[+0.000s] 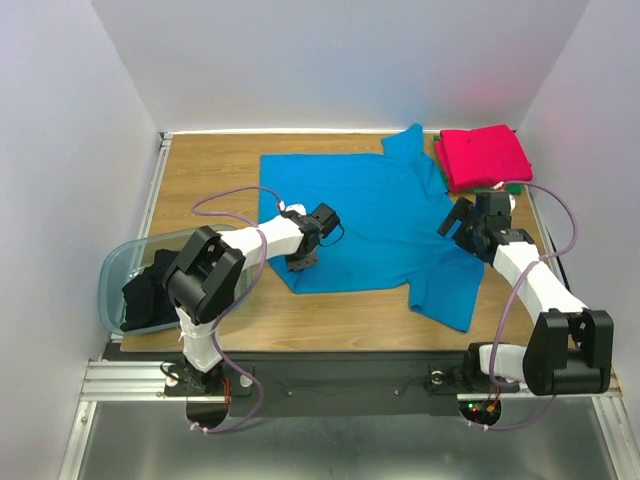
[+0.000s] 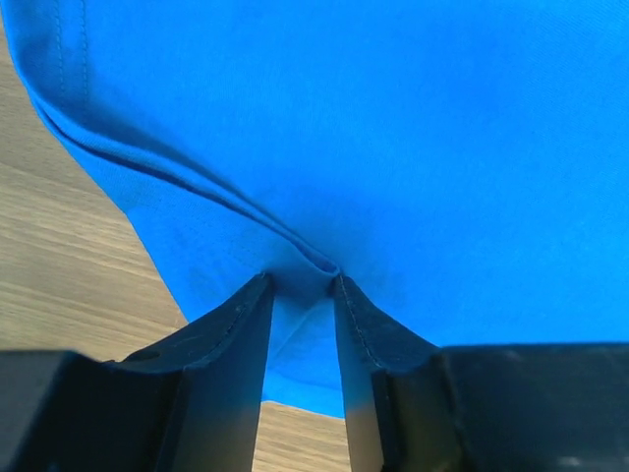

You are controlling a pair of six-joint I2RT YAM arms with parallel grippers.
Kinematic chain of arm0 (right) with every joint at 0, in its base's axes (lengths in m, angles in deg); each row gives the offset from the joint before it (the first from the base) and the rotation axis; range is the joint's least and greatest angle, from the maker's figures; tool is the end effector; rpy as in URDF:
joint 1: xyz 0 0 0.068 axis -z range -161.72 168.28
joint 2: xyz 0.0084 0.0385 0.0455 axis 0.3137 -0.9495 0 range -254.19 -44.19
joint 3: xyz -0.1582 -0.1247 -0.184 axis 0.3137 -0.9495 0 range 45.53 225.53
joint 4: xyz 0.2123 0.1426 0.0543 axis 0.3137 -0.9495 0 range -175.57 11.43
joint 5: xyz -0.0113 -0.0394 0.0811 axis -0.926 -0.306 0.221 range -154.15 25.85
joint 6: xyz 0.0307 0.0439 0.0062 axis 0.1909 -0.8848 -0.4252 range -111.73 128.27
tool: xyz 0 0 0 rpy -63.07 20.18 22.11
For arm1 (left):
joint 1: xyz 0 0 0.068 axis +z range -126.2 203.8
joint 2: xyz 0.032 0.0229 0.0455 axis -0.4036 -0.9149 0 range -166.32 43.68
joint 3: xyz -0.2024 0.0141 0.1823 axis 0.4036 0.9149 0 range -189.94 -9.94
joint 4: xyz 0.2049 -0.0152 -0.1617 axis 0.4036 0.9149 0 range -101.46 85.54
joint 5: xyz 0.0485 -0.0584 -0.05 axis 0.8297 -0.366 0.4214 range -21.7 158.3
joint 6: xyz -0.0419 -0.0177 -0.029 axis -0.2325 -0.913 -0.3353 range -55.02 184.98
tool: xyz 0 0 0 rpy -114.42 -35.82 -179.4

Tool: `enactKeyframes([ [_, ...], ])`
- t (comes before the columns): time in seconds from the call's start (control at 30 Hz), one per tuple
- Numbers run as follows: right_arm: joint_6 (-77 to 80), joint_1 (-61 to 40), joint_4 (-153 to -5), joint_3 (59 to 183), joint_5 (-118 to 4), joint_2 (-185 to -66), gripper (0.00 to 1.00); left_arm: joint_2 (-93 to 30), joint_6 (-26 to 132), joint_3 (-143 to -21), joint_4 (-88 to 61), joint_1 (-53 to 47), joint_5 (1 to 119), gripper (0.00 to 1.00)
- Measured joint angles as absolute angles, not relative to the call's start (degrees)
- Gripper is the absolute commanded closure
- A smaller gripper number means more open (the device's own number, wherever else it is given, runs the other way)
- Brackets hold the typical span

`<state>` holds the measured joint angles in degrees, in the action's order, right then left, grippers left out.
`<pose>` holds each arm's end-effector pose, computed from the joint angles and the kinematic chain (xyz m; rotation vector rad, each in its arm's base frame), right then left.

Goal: Fold and stack the t-shirts
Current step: Flatten the tshirt out

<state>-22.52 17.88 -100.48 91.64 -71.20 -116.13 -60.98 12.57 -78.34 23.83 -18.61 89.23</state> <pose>0.2584 -0.0025 0.2309 0.6835 2.2991 0.1071 0.2698 -0.2293 0.1705 -0.3109 2.6413 0.0142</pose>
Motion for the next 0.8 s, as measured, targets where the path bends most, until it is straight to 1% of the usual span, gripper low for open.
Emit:
enactKeyframes([
  [0.03,-22.52,17.88,-100.97,91.51,-71.40,-115.57,0.00,-61.07,12.40,-78.34,23.70,-18.61,89.17,0.72],
  [0.07,-22.54,17.88,-101.49,91.40,-71.84,-115.06,0.00,-61.13,12.35,-78.34,23.52,-18.61,89.08,0.78],
  [0.1,-22.56,17.88,-101.95,91.22,-72.25,-114.63,0.00,-61.16,12.27,-78.32,23.48,-18.61,89.08,0.79],
  [0.3,-22.69,17.88,-104.81,89.50,-73.94,-113.25,0.00,-60.30,11.48,-77.31,23.17,-18.61,89.19,0.80],
  [0.5,-23.98,17.88,-108.51,89.48,-76.45,-112.68,0.00,-56.00,10.87,-74.62,23.44,-18.63,89.12,0.80],
  [0.53,-24.14,17.88,-108.83,89.45,-76.62,-112.40,0.00,-55.04,10.85,-74.32,23.50,-18.63,89.14,0.84],
  [0.6,-24.70,17.88,-109.53,88.82,-77.30,-111.30,0.00,-53.68,10.82,-73.81,23.52,-18.63,89.17,1.00],
  [0.8,-27.90,17.88,-113.86,87.36,-77.80,-107.96,0.00,-49.79,11.09,-70.45,21.80,-18.61,88.90,1.00],
])
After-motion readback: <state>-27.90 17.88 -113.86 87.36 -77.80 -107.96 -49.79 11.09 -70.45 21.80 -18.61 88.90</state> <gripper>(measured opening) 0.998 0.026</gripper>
